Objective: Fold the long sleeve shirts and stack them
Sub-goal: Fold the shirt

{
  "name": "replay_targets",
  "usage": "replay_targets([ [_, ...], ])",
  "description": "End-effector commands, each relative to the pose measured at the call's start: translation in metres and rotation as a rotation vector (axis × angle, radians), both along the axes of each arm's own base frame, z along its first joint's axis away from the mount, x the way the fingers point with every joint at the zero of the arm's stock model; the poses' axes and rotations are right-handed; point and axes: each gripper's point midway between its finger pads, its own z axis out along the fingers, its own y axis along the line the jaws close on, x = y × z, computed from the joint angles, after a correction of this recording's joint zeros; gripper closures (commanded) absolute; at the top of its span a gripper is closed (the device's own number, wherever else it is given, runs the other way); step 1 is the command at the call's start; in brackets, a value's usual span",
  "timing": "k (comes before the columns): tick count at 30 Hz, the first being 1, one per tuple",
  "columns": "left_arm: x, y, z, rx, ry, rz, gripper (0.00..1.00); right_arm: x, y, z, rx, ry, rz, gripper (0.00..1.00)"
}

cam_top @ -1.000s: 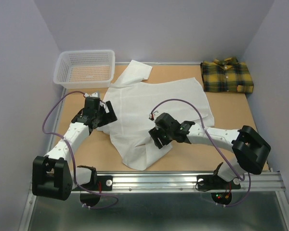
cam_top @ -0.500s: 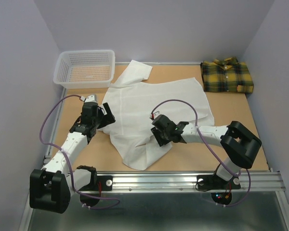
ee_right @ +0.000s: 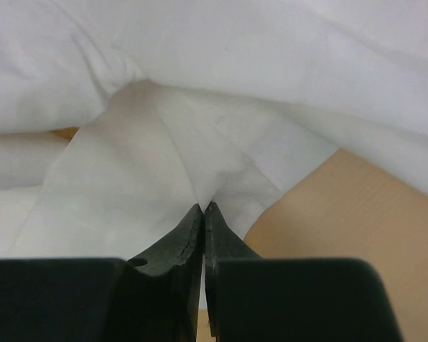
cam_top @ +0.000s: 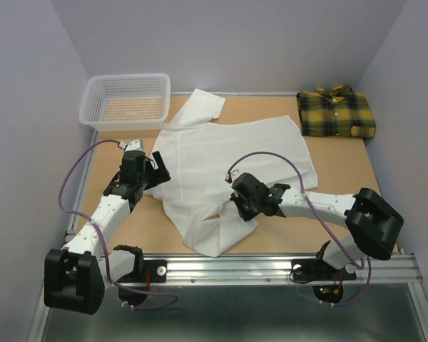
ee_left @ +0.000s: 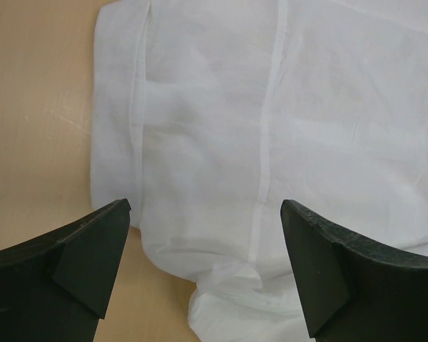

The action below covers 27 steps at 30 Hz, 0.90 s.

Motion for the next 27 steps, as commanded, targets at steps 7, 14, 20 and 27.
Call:
replay_targets([
  [7,0.007,-0.014,0.006,-0.019,-0.036,-0.077,0.01,-0.023,0.03,0.121,0.212,-0.001,0.179,0.94],
  [14,0.008,-0.042,0.015,-0.09,-0.033,-0.162,0.11,-0.009,0.055,0.216,0.361,-0.141,0.231,0.98],
  [20,0.008,-0.067,-0.005,-0.076,0.058,-0.235,0.14,0.019,0.058,0.281,0.42,-0.309,0.162,0.99],
  [27,-0.017,-0.072,-0.049,-0.121,0.24,-0.214,0.15,0.067,0.049,0.324,0.36,-0.507,-0.001,0.99],
])
